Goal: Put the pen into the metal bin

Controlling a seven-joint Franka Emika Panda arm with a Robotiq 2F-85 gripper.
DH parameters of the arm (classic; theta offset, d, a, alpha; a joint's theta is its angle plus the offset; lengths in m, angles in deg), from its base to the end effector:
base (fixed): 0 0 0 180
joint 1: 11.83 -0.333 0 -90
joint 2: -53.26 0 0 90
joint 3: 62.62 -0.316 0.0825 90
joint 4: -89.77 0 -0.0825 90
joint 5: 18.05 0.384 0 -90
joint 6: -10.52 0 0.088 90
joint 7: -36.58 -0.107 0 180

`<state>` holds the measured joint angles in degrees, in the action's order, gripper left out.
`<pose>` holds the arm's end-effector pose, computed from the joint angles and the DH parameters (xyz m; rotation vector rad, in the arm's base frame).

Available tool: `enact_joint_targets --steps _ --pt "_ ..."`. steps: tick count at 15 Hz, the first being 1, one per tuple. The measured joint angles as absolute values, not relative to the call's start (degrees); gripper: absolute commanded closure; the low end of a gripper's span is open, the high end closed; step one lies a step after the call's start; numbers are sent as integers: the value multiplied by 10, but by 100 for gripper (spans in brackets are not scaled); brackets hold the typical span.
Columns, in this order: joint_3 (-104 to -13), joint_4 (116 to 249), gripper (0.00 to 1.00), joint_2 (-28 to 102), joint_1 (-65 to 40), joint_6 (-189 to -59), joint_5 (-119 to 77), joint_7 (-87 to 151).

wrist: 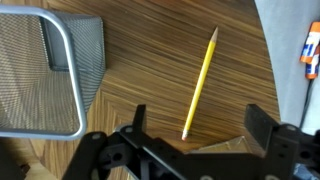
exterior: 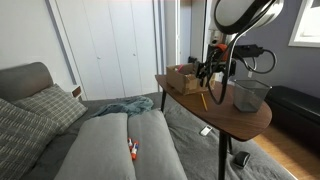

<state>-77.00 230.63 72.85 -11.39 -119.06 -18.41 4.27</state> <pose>0.4328 0.1093 0.4316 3.0615 -0.5024 0.2465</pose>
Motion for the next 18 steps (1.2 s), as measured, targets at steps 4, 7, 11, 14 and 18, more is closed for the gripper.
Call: enact_joint_targets --steps 4,7,11,14,18 --pt "-762 2304 0 673 -122 -1234 -162 44" --pt "-759 2304 25 640 -122 -1247 -162 43" --pt "-750 2302 52 613 -127 -1251 -160 43" --pt "-743 2298 73 609 -136 -1251 -151 44" --pt "-738 2293 99 609 -144 -1248 -136 48"
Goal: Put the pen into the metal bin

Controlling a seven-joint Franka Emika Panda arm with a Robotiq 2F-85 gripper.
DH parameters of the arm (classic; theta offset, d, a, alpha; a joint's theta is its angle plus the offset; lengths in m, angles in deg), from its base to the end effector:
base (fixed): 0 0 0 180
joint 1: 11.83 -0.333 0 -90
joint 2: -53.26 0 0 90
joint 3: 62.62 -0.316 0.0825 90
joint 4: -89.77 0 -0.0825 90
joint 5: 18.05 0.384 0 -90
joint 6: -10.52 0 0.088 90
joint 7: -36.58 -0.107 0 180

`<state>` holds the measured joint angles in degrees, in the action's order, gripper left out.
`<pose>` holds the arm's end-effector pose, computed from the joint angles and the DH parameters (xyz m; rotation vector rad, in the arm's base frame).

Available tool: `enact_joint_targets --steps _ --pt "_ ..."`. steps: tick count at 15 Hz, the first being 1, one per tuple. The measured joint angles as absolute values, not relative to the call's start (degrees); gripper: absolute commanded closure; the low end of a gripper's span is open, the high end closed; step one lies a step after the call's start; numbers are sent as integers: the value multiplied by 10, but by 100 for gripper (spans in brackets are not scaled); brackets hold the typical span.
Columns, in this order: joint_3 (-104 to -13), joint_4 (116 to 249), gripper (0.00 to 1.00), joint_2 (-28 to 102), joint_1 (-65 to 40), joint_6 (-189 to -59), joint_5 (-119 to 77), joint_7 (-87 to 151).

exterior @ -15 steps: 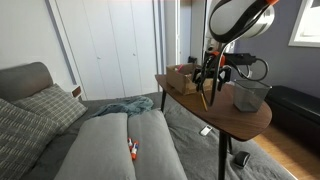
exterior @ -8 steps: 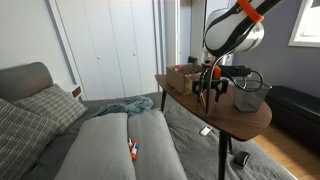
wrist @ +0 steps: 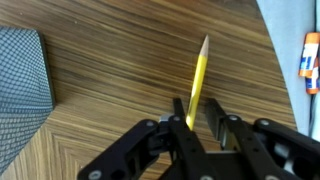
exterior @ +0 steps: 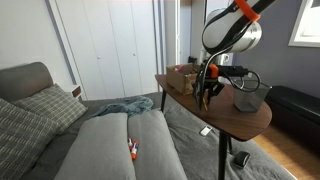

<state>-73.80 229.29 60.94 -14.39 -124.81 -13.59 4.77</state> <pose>0.4613 0.1137 0.3599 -3.0373 0.5685 -0.0660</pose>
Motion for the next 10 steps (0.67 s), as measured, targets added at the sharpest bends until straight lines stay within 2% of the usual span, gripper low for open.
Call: enact_joint_targets --steps 7,8,9,10 --pt "-722 2288 100 645 -144 -1214 -134 57" --pt "-719 2287 74 658 -144 -1204 -134 59" --pt "-716 2287 73 672 -144 -1195 -134 60" --pt "-715 2287 67 685 -144 -1191 -134 60"
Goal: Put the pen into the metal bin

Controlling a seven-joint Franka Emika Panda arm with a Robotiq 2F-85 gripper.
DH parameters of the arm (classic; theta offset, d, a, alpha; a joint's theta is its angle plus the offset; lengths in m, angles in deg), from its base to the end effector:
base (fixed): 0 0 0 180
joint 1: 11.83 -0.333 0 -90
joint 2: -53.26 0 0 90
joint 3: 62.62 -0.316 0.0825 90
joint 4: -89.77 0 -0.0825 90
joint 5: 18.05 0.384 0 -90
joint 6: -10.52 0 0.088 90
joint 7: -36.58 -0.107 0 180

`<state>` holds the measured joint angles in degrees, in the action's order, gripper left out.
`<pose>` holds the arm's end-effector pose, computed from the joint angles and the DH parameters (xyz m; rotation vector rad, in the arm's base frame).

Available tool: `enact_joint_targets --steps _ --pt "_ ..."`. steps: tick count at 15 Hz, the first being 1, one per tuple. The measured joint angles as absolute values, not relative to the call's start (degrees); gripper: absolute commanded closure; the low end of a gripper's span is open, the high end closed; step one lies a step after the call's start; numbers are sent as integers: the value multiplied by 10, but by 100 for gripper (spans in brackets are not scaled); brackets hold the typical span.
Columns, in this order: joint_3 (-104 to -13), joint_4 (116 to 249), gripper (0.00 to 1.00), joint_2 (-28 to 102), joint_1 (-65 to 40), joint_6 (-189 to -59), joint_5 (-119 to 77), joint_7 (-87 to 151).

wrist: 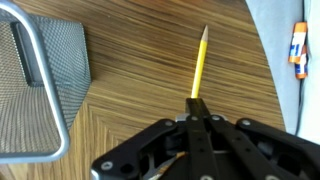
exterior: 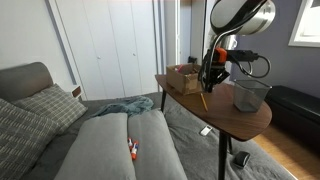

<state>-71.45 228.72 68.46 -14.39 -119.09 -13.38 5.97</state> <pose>0.4510 0.0940 0.4159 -3.0221 0.5931 -0.1305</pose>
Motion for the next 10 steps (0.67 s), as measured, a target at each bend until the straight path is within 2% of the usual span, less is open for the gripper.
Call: enact_joint_targets --steps 8,9,10 --pt "-714 2293 12 667 -144 -1201 -123 76" --pt "-713 2293 16 659 -143 -1206 -123 78" --pt "-713 2293 26 651 -143 -1212 -123 79"
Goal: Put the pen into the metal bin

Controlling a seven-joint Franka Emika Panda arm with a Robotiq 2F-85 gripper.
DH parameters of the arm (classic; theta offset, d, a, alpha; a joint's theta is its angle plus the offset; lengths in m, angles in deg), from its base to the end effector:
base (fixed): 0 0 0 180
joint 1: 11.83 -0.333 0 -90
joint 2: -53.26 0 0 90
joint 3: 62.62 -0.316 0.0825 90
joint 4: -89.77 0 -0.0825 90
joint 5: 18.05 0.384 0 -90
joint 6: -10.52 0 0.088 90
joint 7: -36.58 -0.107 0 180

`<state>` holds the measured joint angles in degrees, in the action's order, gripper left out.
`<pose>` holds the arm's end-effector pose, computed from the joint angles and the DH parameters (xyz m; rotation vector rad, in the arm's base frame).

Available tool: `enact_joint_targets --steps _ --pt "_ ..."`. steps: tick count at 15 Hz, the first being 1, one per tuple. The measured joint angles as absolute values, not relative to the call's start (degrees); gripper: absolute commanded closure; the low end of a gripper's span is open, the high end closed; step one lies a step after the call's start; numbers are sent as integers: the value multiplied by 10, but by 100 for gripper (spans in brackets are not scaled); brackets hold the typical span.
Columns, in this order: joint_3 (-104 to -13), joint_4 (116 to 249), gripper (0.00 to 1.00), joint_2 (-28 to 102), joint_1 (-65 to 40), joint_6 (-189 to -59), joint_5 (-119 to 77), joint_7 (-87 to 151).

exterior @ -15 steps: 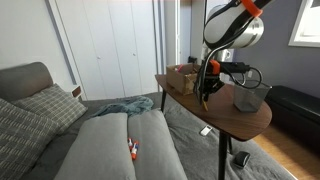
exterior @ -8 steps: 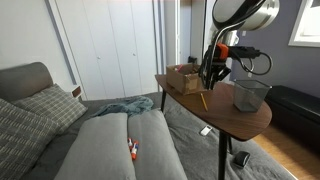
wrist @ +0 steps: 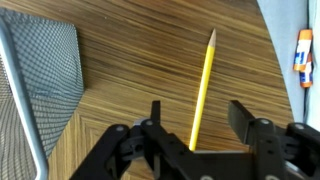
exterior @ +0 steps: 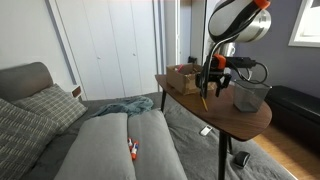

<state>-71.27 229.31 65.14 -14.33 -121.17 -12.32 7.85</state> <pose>0.4563 0.0924 0.3883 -3.0207 0.5699 -0.0757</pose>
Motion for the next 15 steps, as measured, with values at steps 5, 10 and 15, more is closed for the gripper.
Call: enact_joint_targets --steps 5,10,15 --pt "-712 2293 66 623 -145 -1229 -123 81" --pt "-712 2293 98 609 -146 -1234 -123 82" --pt "-712 2292 98 609 -147 -1234 -123 84"
